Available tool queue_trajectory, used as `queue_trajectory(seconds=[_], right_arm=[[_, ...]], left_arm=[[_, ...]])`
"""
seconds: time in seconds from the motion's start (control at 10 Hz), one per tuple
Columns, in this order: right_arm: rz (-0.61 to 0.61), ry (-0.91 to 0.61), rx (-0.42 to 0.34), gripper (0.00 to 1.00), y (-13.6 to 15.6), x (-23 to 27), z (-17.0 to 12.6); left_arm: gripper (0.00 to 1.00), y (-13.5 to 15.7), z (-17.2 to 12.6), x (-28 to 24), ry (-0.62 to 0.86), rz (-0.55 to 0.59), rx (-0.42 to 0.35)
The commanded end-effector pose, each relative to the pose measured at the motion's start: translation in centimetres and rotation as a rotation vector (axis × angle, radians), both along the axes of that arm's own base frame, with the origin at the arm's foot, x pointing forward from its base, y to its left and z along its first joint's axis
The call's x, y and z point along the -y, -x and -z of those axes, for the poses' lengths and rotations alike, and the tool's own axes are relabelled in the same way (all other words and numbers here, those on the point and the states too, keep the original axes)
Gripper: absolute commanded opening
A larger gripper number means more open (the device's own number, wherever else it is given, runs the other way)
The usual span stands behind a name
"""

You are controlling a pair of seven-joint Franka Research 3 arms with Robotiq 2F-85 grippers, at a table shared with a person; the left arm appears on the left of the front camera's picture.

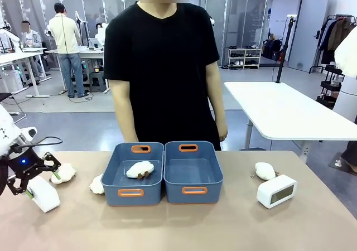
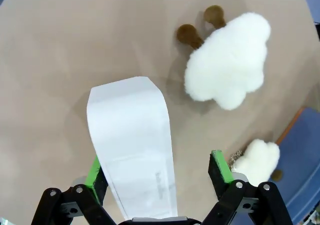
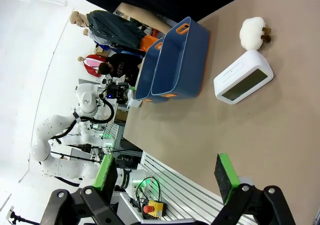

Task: Sort the digital clocks into the basket.
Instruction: Pick up the Digital clock from the table and place it into the empty Plastic storage basket.

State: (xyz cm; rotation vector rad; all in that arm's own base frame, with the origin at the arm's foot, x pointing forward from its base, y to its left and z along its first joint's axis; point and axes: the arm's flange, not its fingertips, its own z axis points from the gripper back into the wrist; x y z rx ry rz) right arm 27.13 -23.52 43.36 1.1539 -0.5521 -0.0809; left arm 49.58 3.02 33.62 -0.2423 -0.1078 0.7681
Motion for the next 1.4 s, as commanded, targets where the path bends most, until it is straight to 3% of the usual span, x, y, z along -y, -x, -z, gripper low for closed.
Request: queue_trajectory(seconds=[0.0,0.1,0.2,0.3,0.4,0.5,0.6,0.8,1.0,1.1,1.2,1.3], right_arm=[[-0.003,-0.005,0.028,1.0,0.0,0.1,0.0],[-0.003,-0.005,0.028,1.0,0.0,0.1,0.0],[-0.003,-0.005,0.028,1.0,0.0,0.1,0.0],[-0.003,-0.005,0.028,1.0,0.0,0.1,0.0],[-0.003,-0.005,0.028,1.0,0.0,0.1,0.0],[-0.003,-0.005,0.028,1.0,0.0,0.1,0.0],[-0.003,-0.005,0.028,1.0,0.0,0.1,0.0],[-0.003,-0.005,0.028,1.0,0.0,0.1,0.0],[-0.003,-0.005,0.028,1.0,0.0,0.1,0.0],[-0.003,-0.005,0.028,1.0,0.0,0.1,0.0],[-0.003,-0.005,0.028,1.0,0.0,0.1,0.0],[-0.003,-0.005,0.028,1.0,0.0,0.1,0.0]], left_arm=[[1.0,-1.1,0.9,0.6,-0.047,-0.02,-0.013],[1.0,-0.8,1.4,0.9,-0.068,-0.005,-0.03],[0.42,-0.7,1.6,1.0,-0.091,0.001,-0.046],[0.42,-0.4,1.6,1.2,-0.107,0.014,-0.055],[0.0,-0.3,1.4,1.0,-0.113,0.019,-0.058],[0.38,-0.1,1.0,0.9,-0.122,0.022,-0.067],[0.0,0.3,0.5,0.7,-0.138,0.034,-0.085],[0.0,2.1,-3.7,0.2,-0.122,0.187,-0.1],[0.0,5.8,-11.1,-2.4,-0.129,0.436,-0.035],[0.0,7.6,-13.8,-4.2,-0.065,0.596,0.049],[0.0,8.9,-15.5,-6.3,0.047,0.75,0.189],[0.0,9.6,-16.7,-7.1,0.165,0.836,0.282]])
